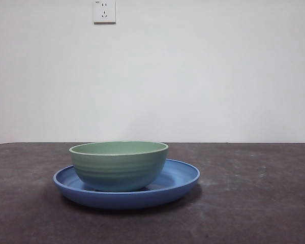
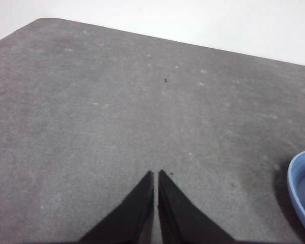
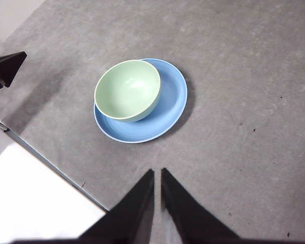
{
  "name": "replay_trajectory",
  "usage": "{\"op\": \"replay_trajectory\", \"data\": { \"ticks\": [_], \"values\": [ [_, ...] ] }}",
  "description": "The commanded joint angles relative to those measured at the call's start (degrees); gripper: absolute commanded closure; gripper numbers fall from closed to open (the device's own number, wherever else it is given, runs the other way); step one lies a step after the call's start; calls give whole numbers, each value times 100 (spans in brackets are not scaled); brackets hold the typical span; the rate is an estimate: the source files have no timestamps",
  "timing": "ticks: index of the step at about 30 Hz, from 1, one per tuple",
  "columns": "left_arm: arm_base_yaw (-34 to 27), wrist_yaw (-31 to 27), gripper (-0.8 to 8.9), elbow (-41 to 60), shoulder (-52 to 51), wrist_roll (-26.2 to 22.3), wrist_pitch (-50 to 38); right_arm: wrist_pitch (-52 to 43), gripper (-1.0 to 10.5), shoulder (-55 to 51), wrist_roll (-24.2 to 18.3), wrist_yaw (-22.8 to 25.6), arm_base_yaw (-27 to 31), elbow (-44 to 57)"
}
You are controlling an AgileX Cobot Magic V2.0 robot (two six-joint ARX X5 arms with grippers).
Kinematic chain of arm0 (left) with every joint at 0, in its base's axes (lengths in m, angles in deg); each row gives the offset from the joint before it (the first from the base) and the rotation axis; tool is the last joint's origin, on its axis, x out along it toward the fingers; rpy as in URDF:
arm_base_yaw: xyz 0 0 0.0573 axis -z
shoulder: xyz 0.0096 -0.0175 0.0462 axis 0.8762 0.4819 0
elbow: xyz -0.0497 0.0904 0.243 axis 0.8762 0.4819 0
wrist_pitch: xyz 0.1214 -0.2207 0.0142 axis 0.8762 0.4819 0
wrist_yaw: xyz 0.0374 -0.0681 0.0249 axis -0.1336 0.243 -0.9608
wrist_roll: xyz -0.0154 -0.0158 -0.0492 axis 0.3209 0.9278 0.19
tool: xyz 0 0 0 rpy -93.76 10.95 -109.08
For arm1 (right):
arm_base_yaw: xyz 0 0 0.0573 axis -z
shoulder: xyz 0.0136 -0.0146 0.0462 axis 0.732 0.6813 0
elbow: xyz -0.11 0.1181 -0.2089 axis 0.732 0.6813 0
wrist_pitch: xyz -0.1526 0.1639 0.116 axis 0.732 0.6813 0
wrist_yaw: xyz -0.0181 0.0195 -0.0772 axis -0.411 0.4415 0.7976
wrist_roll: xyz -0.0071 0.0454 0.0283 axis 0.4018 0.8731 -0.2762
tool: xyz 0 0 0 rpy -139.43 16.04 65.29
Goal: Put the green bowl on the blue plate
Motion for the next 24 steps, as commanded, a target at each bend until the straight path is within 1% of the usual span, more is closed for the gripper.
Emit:
{"op": "replay_trajectory", "data": {
  "ticks": [1,7,24],
  "values": [
    [-7,-33,793,120,-105,-179,50,-44,929,24,-59,-2,-28,-87],
    [-7,-31,793,120,-310,-267,52,-44,929,24,-57,-2,-28,-90],
    [-7,-31,793,120,-313,-262,46,-42,929,24,-59,-2,-28,-90]
  ]
}}
